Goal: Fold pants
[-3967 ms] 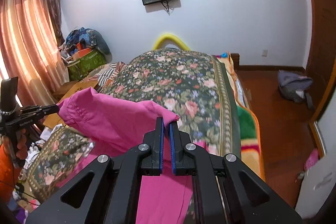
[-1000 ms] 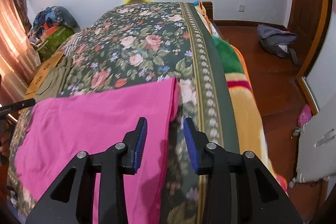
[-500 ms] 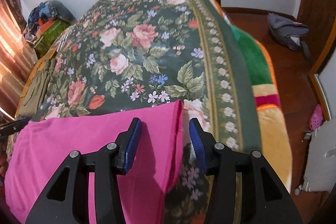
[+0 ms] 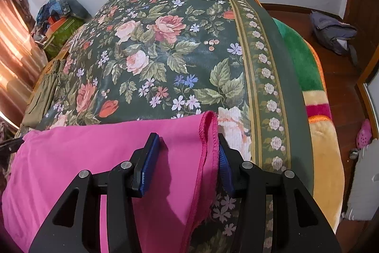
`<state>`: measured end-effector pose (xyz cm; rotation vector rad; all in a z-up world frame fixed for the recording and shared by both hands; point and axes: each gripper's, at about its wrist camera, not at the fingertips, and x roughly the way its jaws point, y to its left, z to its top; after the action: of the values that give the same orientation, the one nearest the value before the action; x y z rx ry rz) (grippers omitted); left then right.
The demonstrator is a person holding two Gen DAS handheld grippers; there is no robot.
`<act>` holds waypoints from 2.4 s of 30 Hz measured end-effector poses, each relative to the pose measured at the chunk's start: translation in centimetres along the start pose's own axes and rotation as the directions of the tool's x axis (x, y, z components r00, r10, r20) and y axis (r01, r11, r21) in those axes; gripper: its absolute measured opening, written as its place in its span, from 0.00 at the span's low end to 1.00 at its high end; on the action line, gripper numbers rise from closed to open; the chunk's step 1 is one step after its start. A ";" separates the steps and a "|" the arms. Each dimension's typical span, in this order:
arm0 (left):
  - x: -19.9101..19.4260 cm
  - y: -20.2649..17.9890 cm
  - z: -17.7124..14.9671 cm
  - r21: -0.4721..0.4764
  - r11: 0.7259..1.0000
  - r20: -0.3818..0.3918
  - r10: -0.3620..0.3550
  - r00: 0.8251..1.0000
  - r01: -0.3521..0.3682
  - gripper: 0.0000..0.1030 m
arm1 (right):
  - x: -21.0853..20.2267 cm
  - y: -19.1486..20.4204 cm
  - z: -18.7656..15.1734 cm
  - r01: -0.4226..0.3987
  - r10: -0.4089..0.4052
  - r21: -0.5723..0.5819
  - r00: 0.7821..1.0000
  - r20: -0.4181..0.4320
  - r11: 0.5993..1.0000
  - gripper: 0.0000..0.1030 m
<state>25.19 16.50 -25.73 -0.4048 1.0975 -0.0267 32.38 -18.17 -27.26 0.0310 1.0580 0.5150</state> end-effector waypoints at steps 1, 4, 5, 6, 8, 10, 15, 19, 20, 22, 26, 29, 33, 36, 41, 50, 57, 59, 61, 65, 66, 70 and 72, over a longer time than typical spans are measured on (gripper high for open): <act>0.0 0.1 0.1 -0.003 1.000 -0.001 -0.006 1.000 0.006 0.53 | 0.0 0.1 -0.1 0.003 -0.003 -0.006 1.000 0.002 1.000 0.40; 0.0 0.1 0.3 -0.005 1.000 0.005 -0.025 1.000 0.025 0.51 | 0.1 0.4 0.0 0.003 -0.003 -0.019 1.000 0.005 1.000 0.29; -0.1 0.0 0.4 0.003 1.000 0.010 -0.028 1.000 0.028 0.49 | 0.1 0.5 0.1 0.002 -0.002 -0.024 1.000 0.008 1.000 0.25; -0.3 -0.2 0.5 0.017 1.000 0.026 -0.021 0.999 0.021 0.45 | 0.0 0.5 0.2 0.003 -0.003 -0.028 1.000 0.012 1.000 0.22; -0.7 -0.7 0.6 0.048 0.999 0.058 -0.024 0.998 0.021 0.28 | 0.0 0.6 0.3 0.011 -0.011 -0.035 1.000 0.021 0.999 0.08; -1.1 -0.9 0.6 0.062 0.997 0.087 -0.040 0.995 0.034 0.15 | 0.0 1.0 0.4 0.025 -0.024 -0.053 0.999 0.024 0.998 0.08; -1.9 -1.8 0.3 0.096 0.995 0.142 0.008 0.990 -0.022 0.09 | -0.8 2.2 0.5 0.049 -0.040 -0.096 0.995 0.095 0.994 0.05; -2.4 -1.7 0.4 0.100 0.992 0.162 0.054 0.985 -0.071 0.09 | -0.5 3.2 1.2 0.139 -0.120 -0.153 0.984 0.130 0.978 0.03; -2.3 -1.6 0.5 0.099 0.991 0.162 0.072 0.984 -0.089 0.09 | -0.2 3.3 1.5 0.155 -0.135 -0.164 0.983 0.128 0.974 0.03; -1.8 -1.3 0.5 0.091 0.989 0.157 0.105 0.982 -0.120 0.09 | 0.5 3.6 2.0 0.185 -0.163 -0.190 0.979 0.123 0.964 0.03; -1.4 -0.8 0.6 0.072 0.988 0.131 0.126 0.983 -0.136 0.15 | 1.7 3.6 3.0 0.199 -0.184 -0.194 0.979 0.093 0.961 0.03; -2.3 -0.8 0.4 0.078 0.987 0.132 0.131 0.983 -0.142 0.17 | 0.7 3.7 3.1 0.226 -0.210 -0.188 0.972 0.101 0.956 0.16; -4.1 -1.1 -0.2 0.089 0.981 0.149 0.157 0.976 -0.172 0.17 | -1.4 4.0 2.6 0.225 -0.206 -0.209 0.973 0.107 0.952 0.27; -5.4 -1.5 -0.8 0.083 0.982 0.159 0.155 0.975 -0.170 0.18 | -3.4 4.3 1.5 0.175 -0.159 -0.202 0.983 0.092 0.964 0.27; -6.8 -3.5 -2.6 0.106 0.988 0.147 0.094 0.985 -0.110 0.22 | -6.5 6.2 -1.7 0.089 -0.074 -0.205 0.994 0.077 0.975 0.33; -5.7 -8.3 -7.7 0.199 0.979 0.053 0.036 0.998 -0.046 0.34 | -8.8 8.6 -7.9 -0.008 0.013 -0.182 1.000 0.028 0.983 0.40; -5.2 -7.9 -10.5 0.226 0.969 0.061 0.091 0.994 -0.103 0.43 | -7.4 7.1 -11.7 -0.090 0.089 -0.049 0.996 -0.020 0.995 0.41; -5.6 -7.6 -11.1 0.238 0.965 0.068 0.098 0.993 -0.112 0.43 | -7.7 6.8 -11.8 -0.093 0.092 -0.023 0.995 -0.024 0.995 0.41; -6.2 -7.4 -11.7 0.255 0.958 0.083 0.116 0.990 -0.133 0.46 | -7.8 6.7 -12.2 -0.081 0.080 -0.019 0.997 -0.017 0.997 0.41; -7.2 -6.8 -12.5 0.255 0.950 0.107 0.157 0.982 -0.180 0.61 | -8.5 6.9 -12.9 -0.050 0.050 -0.022 0.999 -0.006 0.998 0.45; -7.4 -6.6 -12.7 0.250 0.951 0.113 0.159 0.981 -0.183 0.66 | -8.8 6.7 -13.2 -0.045 0.045 -0.017 0.999 -0.009 0.999 0.46; -9.0 -5.2 -12.9 0.191 0.974 0.096 0.107 0.990 -0.124 0.70 | -9.7 6.3 -13.5 0.005 -0.005 -0.005 1.000 -0.021 1.000 0.49; -10.0 -4.8 -12.9 0.157 0.981 0.097 0.103 0.990 -0.117 0.71 | -10.4 6.1 -13.7 0.014 -0.014 -0.008 1.000 -0.013 1.000 0.49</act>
<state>10.16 10.31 -20.62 -0.1970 1.0202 -0.0003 14.57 -20.13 -23.93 0.0136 1.0684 0.5071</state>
